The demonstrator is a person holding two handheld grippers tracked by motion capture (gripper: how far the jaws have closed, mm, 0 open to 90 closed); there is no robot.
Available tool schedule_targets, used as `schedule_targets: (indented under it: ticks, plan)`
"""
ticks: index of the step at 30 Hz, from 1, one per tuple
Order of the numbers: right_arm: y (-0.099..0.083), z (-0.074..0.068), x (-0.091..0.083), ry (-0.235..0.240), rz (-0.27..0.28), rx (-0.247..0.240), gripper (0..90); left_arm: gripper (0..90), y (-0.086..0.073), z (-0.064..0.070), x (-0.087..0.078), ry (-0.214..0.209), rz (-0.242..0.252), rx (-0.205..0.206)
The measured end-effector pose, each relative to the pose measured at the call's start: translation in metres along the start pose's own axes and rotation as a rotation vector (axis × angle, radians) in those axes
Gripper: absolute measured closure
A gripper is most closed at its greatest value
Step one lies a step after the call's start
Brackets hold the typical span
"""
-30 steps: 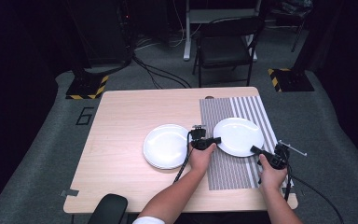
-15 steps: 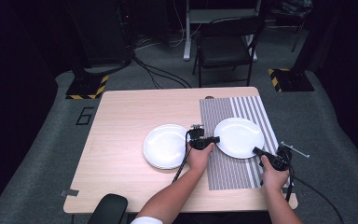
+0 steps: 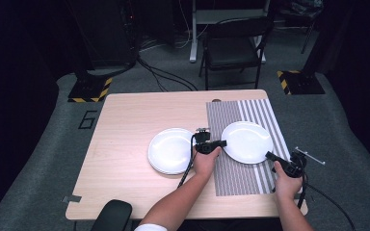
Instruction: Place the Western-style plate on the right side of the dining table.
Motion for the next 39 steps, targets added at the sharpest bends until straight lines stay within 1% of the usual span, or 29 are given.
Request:
schedule_targets:
  ticks: [1, 6, 7, 8, 9, 10, 11, 12, 13, 16, 18, 19, 20, 21, 22, 23, 25, 26, 27, 28, 29, 30, 31, 32, 33, 34, 35, 36, 39]
  plan:
    - [-0.001, 0.0, 0.0, 0.004, -0.005, -0.002, 63.9, 63.1, 0.0, 0.001, 0.0, -0.001, 0.003, -0.008]
    - [-0.002, 0.0, -0.001, 0.005, -0.012, -0.006, 62.1, 61.6, 0.0, 0.002, -0.002, -0.008, 0.008, -0.009]
    - [-0.002, 0.0, -0.001, 0.007, -0.011, -0.003, 61.5, 61.6, 0.001, 0.001, -0.003, -0.008, 0.008, -0.005]
    - [-0.002, 0.0, -0.002, 0.013, -0.012, -0.005, 60.4, 61.4, 0.001, 0.001, -0.004, -0.01, 0.008, 0.004]
    - [-0.003, -0.001, -0.002, 0.02, -0.013, -0.006, 58.6, 61.1, 0.002, 0.001, -0.005, -0.011, 0.012, -0.008]
    - [-0.003, -0.002, -0.002, 0.028, -0.021, -0.003, 56.5, 60.5, 0.002, 0.0, -0.006, -0.013, 0.013, 0.002]
    - [-0.005, -0.003, -0.003, 0.042, -0.044, -0.015, 55.3, 59.0, 0.002, 0.001, -0.007, -0.017, 0.016, -0.013]
    - [-0.005, -0.003, -0.003, 0.042, -0.044, -0.015, 55.3, 59.0, 0.003, -0.001, -0.008, -0.018, 0.01, 0.002]
    - [-0.005, -0.005, -0.003, 0.044, -0.042, -0.011, 54.9, 58.2, 0.003, -0.001, -0.01, -0.021, 0.01, -0.004]
    - [-0.006, -0.009, -0.005, 0.051, -0.042, -0.059, 53.2, 56.1, 0.006, -0.003, -0.014, -0.019, 0.019, 0.0]
    - [-0.005, -0.012, -0.007, 0.052, -0.03, -0.092, 52.5, 55.4, 0.008, -0.004, -0.017, -0.019, 0.02, 0.015]
    - [-0.005, -0.014, -0.007, 0.058, -0.025, -0.098, 52.4, 54.9, 0.009, -0.004, -0.019, -0.021, 0.015, 0.013]
    - [-0.005, -0.016, -0.008, 0.059, -0.028, -0.106, 52.4, 55.0, 0.009, -0.004, -0.02, -0.02, 0.011, 0.025]
    - [-0.005, -0.017, -0.008, 0.064, -0.028, -0.119, 52.4, 55.0, 0.01, -0.004, -0.022, -0.018, 0.011, 0.021]
    - [-0.005, -0.018, -0.008, 0.067, -0.029, -0.139, 52.5, 55.0, 0.01, -0.005, -0.023, -0.015, 0.012, 0.03]
    - [-0.006, -0.019, -0.008, 0.07, -0.033, -0.141, 52.6, 55.1, 0.011, -0.006, -0.024, -0.015, 0.008, 0.038]
    - [-0.007, -0.023, -0.008, 0.073, -0.038, -0.16, 53.4, 55.7, 0.013, -0.007, -0.027, -0.017, 0.023, 0.039]
    - [-0.008, -0.027, -0.007, 0.078, -0.038, -0.182, 53.8, 55.9, 0.014, -0.006, -0.028, -0.018, 0.028, 0.03]
    - [-0.009, -0.03, -0.007, 0.084, -0.037, -0.207, 53.9, 55.9, 0.014, -0.007, -0.03, -0.02, 0.028, 0.042]
    - [-0.01, -0.033, -0.007, 0.085, -0.04, -0.224, 54.0, 55.9, 0.015, -0.007, -0.031, -0.023, 0.03, 0.037]
    - [-0.011, -0.04, -0.008, 0.081, -0.031, -0.271, 54.2, 56.0, 0.016, -0.008, -0.032, -0.02, 0.027, 0.053]
    - [-0.011, -0.04, -0.008, 0.081, -0.031, -0.271, 54.2, 56.0, 0.016, -0.008, -0.033, -0.018, 0.028, 0.054]
    - [-0.013, -0.044, -0.009, 0.072, -0.018, -0.301, 54.5, 56.0, 0.017, -0.009, -0.035, -0.014, 0.027, 0.07]
    - [-0.013, -0.044, -0.009, 0.072, -0.018, -0.301, 54.5, 56.0, 0.017, -0.008, -0.036, -0.013, 0.03, 0.061]
    - [-0.013, -0.046, -0.009, 0.071, -0.014, -0.312, 54.4, 56.0, 0.018, -0.009, -0.038, -0.009, 0.031, 0.068]
    - [-0.014, -0.048, -0.01, 0.073, -0.016, -0.312, 54.4, 56.1, 0.019, -0.009, -0.039, -0.007, 0.037, 0.061]
    - [-0.014, -0.05, -0.01, 0.079, -0.014, -0.322, 54.4, 56.1, 0.019, -0.01, -0.041, -0.007, 0.031, 0.073]
    - [-0.014, -0.051, -0.01, 0.078, -0.015, -0.322, 54.5, 56.1, 0.019, -0.01, -0.043, -0.007, 0.024, 0.074]
    - [-0.015, -0.054, -0.008, 0.086, -0.022, -0.329, 54.5, 55.9, 0.02, -0.011, -0.047, 0.002, 0.031, 0.103]
Point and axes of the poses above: each handheld gripper's, and its own axes: x roughly forward along the jaws, y roughly out of its top, z roughly to its right, the point moved 5 cm from there along x, roughly forward along the jaws, and after that the axes turned 7 degrees about x, right-handed, at the moved point
